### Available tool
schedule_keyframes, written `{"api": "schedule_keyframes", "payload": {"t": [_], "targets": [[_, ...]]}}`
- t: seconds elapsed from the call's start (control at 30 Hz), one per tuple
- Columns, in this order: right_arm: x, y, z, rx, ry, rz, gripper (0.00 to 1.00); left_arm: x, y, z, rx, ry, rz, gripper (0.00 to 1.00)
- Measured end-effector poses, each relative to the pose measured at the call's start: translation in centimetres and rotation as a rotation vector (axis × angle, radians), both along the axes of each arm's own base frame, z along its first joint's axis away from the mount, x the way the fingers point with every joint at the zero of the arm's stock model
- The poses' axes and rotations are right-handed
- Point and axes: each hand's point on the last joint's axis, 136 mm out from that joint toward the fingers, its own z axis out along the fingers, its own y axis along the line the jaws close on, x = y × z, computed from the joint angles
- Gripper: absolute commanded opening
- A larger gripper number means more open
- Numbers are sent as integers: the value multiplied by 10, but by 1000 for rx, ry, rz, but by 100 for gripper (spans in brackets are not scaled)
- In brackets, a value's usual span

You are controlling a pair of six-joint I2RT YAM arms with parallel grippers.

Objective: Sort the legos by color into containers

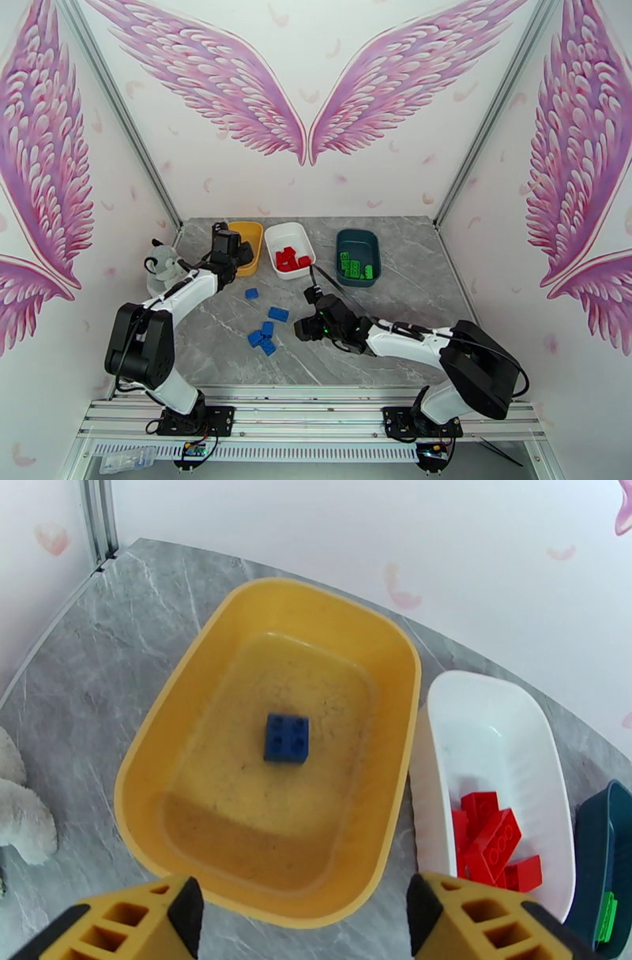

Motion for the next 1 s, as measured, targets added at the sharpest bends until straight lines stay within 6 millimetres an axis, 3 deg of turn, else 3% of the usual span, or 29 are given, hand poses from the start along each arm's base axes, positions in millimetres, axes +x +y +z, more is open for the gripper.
{"api": "schedule_keyframes", "payload": {"t": [0.17, 0.33, 0.47, 0.63, 0.8, 1.0], "targets": [[-10, 29, -6, -10, 11, 67, 60, -36, -16, -23, -9, 47, -59, 73], [-20, 51, -13, -21, 20, 117, 61, -72, -21, -61, -21, 132, -86, 72], [-22, 52, -19, -39, 26, 120, 63, -100, -21, -89, -22, 201, -87, 71], [-17, 45, -23, -74, 12, 88, 66, -127, -33, -109, -18, 258, -119, 70], [-12, 36, -22, -108, -12, 51, 69, -144, -52, -114, -1, 270, -176, 73], [-9, 19, -15, -123, -43, 11, 70, -157, -72, -89, 0, 202, -243, 75]]}}
